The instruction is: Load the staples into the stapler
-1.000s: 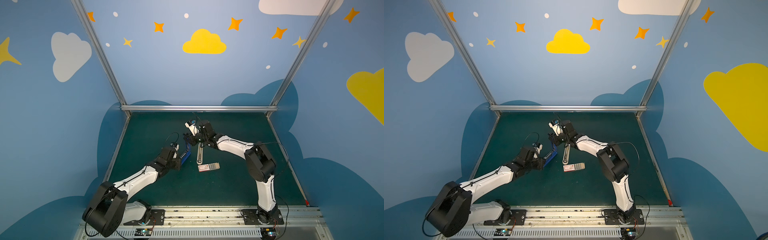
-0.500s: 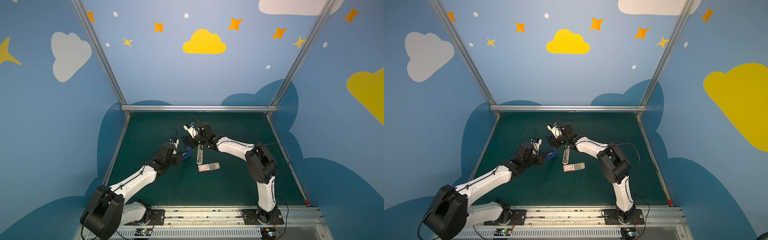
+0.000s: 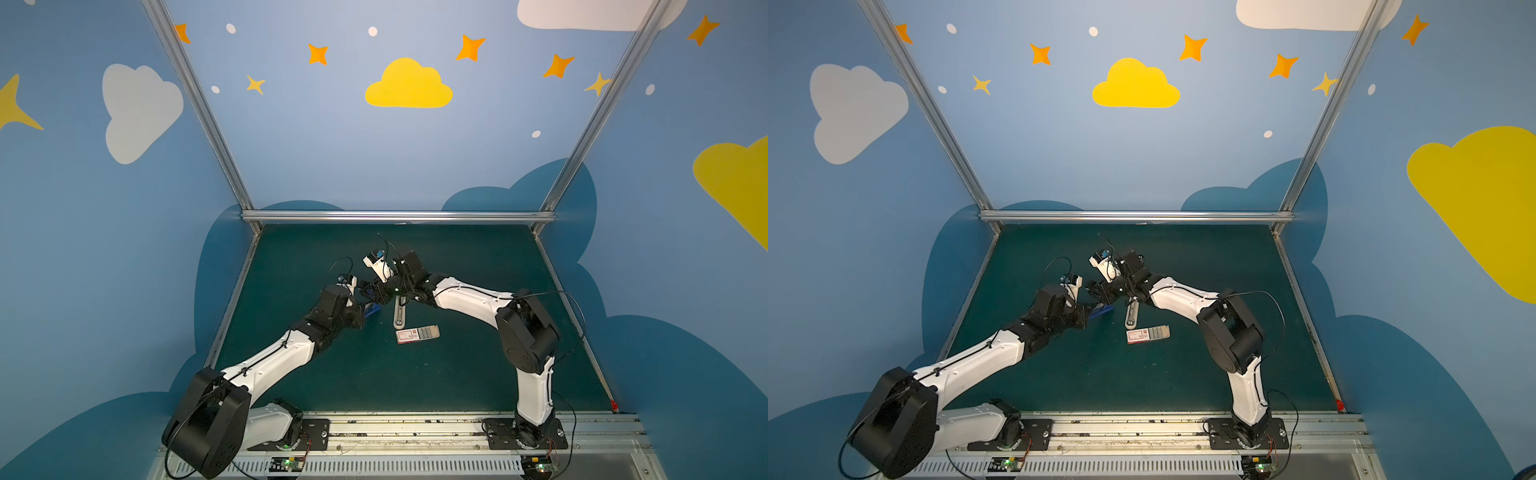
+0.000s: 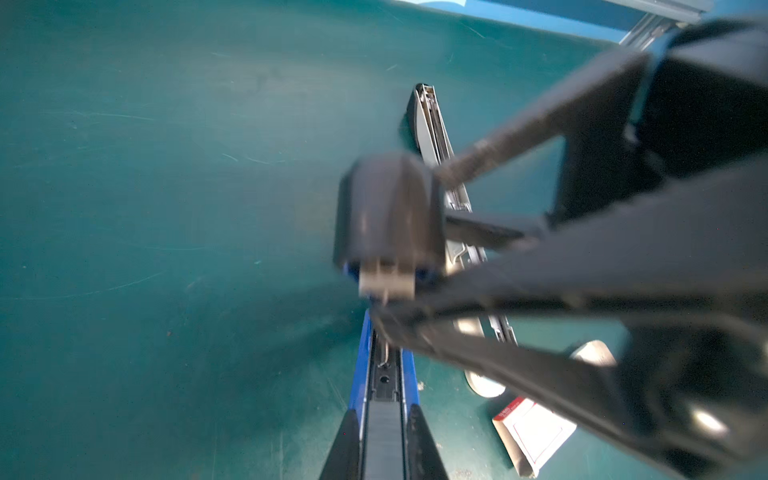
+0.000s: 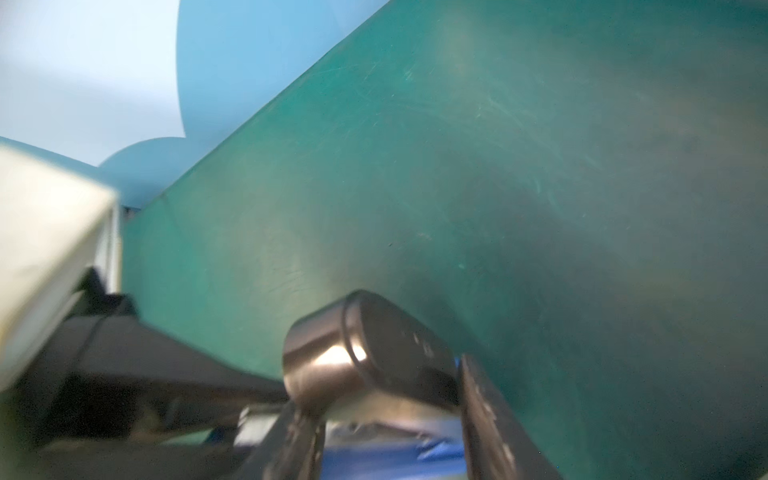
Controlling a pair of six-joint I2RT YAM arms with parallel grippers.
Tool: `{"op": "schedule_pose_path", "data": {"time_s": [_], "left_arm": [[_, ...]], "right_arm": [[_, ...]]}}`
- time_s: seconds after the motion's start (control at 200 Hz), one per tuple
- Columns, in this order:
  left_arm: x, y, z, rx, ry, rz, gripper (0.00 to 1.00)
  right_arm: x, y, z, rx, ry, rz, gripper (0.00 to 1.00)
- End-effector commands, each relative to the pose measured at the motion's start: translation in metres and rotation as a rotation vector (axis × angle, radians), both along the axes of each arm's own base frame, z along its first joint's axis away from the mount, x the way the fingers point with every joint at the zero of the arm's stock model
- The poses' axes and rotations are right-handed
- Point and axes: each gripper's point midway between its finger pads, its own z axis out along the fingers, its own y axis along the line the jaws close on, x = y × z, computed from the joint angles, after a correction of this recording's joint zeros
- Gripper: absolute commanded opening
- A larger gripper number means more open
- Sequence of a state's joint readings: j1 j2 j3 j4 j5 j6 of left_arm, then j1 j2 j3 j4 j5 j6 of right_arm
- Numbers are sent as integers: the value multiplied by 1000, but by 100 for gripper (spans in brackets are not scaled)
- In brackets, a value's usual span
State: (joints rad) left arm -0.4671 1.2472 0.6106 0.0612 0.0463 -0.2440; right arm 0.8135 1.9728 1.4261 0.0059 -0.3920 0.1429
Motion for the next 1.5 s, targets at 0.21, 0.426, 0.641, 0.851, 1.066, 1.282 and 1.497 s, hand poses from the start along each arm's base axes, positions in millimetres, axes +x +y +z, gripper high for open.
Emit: {"op": "schedule_pose_path", "data": {"time_s": [0.21, 0.426, 0.641, 0.851, 1.066, 1.282, 1.497], "left_arm": [[23, 22, 9, 34, -87, 136, 4], [33, 29, -7, 115, -76, 184, 4], [44, 24, -37, 189, -28, 202, 4], [44, 20, -64, 245, 28, 215, 6], [30, 18, -82, 258, 59, 224, 16], [17, 19, -90, 261, 96, 234, 35], [3, 17, -79, 257, 128, 210, 48]], "right_arm": [[-31, -13, 30, 74, 134, 25, 52], [-18, -45, 21, 56, 163, -70, 51], [-6, -89, 2, 22, 204, -187, 51], [-5, -118, -8, -7, 225, -259, 50], [-6, -125, -20, -25, 255, -274, 50], [-3, -125, -21, -28, 262, -276, 50], [-2, -128, -21, -28, 264, -284, 50]]}}
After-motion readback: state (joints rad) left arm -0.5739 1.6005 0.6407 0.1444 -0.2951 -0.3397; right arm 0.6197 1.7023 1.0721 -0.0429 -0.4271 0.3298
